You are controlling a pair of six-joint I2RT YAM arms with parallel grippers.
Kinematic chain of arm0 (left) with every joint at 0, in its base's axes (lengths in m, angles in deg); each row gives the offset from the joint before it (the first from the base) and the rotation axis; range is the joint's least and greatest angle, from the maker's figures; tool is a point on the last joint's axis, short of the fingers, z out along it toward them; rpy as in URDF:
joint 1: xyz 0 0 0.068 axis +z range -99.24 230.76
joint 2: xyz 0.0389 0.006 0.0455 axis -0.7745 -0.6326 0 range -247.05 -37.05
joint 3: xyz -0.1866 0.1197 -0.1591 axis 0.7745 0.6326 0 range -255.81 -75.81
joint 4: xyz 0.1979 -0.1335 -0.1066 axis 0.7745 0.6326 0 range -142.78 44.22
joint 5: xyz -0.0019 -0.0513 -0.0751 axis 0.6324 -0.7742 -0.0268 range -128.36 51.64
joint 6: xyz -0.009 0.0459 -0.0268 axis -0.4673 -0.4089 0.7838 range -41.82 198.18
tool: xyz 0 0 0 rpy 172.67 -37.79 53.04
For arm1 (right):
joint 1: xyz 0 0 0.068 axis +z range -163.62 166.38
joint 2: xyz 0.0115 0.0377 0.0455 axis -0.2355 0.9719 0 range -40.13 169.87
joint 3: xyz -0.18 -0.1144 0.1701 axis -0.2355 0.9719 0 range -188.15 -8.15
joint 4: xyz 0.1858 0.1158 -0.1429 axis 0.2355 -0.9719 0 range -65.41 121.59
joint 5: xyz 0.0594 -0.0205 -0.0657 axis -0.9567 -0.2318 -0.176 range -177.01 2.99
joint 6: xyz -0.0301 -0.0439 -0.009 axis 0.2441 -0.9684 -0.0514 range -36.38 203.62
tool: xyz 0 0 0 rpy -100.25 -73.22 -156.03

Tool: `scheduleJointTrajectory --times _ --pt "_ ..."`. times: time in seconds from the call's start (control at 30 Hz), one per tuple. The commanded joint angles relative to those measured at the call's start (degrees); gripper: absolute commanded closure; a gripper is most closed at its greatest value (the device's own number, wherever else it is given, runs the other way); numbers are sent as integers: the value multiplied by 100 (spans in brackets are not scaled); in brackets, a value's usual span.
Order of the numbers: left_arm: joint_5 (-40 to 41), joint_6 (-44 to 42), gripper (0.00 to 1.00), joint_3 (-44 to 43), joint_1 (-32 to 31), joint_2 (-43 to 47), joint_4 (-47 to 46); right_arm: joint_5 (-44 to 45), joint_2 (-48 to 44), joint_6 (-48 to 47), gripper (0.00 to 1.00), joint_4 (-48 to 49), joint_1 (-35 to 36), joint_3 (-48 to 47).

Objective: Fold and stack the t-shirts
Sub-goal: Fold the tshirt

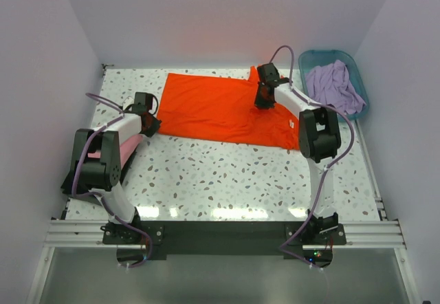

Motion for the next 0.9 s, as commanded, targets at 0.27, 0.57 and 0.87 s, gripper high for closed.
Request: scheduleJointTrajectory --times 0.27,0.57,0.87 --pt "-148 -153 100 48 65 86 -286 298 -440 -482 28 -151 -44 -304" --pt "-236 -312 53 330 188 446 -435 703 -2572 -166 28 -478 -519 1597" --pt "-561 -417 44 690 188 570 -857 580 -4334 27 31 -65 -1046 4220"
